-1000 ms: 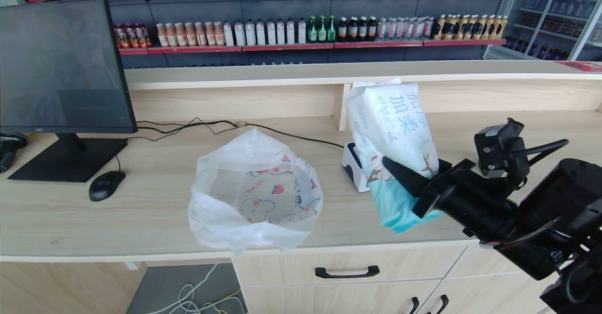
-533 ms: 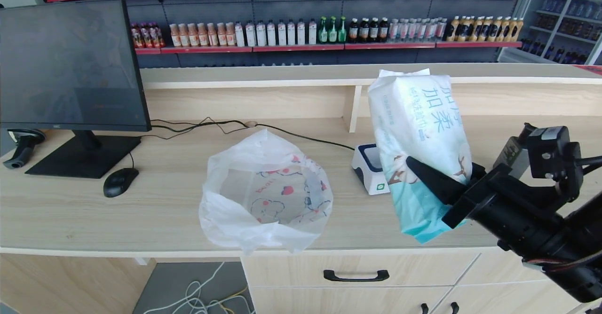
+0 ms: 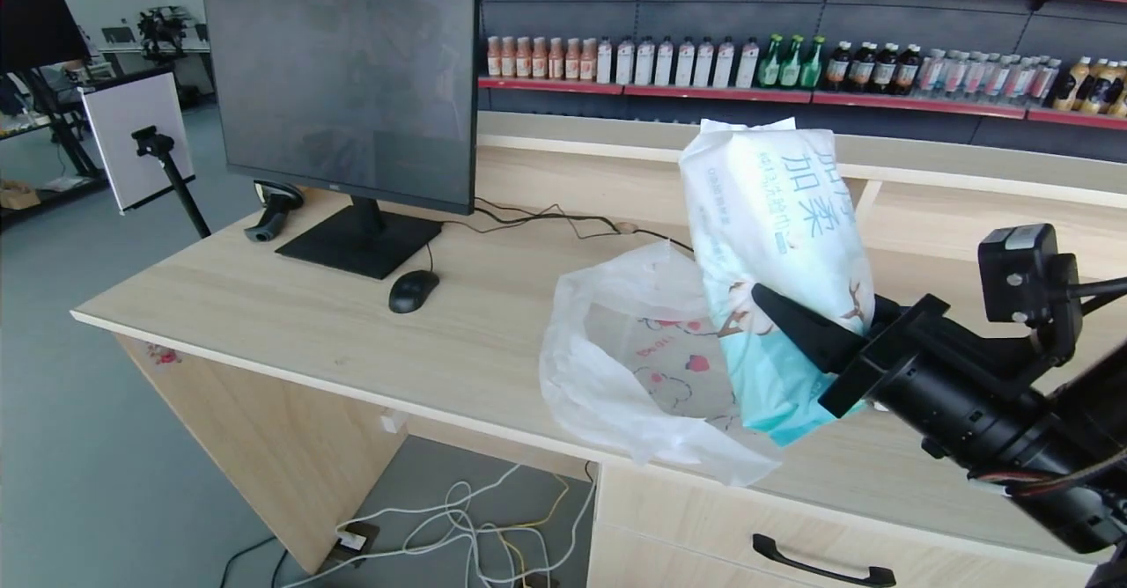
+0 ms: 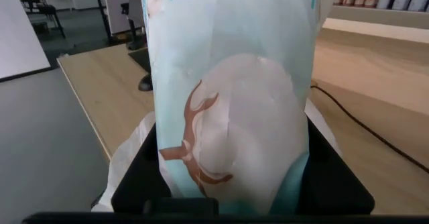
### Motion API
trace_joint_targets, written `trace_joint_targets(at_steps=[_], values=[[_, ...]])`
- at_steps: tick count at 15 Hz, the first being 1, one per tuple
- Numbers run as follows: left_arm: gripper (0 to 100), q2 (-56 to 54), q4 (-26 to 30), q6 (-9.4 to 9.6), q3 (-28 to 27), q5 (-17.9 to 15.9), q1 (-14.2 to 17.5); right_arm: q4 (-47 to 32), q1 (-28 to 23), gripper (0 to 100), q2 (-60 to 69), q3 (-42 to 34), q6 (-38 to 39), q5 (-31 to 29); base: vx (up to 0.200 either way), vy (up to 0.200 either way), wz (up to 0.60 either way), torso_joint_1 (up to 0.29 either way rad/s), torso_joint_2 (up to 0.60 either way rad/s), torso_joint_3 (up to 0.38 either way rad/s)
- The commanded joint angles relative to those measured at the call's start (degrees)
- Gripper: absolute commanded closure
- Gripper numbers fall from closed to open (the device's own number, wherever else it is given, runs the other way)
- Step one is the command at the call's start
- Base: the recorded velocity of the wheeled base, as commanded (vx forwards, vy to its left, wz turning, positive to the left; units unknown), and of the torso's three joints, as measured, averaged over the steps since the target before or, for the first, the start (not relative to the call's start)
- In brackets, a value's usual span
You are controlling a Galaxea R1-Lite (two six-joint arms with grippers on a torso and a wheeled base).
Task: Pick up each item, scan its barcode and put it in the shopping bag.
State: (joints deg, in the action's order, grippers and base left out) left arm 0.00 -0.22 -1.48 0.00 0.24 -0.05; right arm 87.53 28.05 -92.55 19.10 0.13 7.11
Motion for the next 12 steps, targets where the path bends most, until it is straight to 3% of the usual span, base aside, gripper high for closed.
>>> trace_joint_targets(at_steps=[1,8,12], values=[[0,0.0,-0.04,0.07,0.0,0.02,-0.04,0.19,-0.01,100,-2.63,2.17,0.13,0.01,0.0,0.0,0.0,0.0,0.0,0.0],[0,0.0,-0.22,-0.02,0.0,0.02,-0.04,0.63,0.34,100,-10.63,6.47,3.56,-0.25,0.0,0.0,0.0,0.0,0.0,0.0],[0,0.0,-0.22,0.07,0.0,0.02,-0.04,0.8,0.34,100,-15.73,13.86,3.91,-2.62,0.0,0.0,0.0,0.0,0.0,0.0]])
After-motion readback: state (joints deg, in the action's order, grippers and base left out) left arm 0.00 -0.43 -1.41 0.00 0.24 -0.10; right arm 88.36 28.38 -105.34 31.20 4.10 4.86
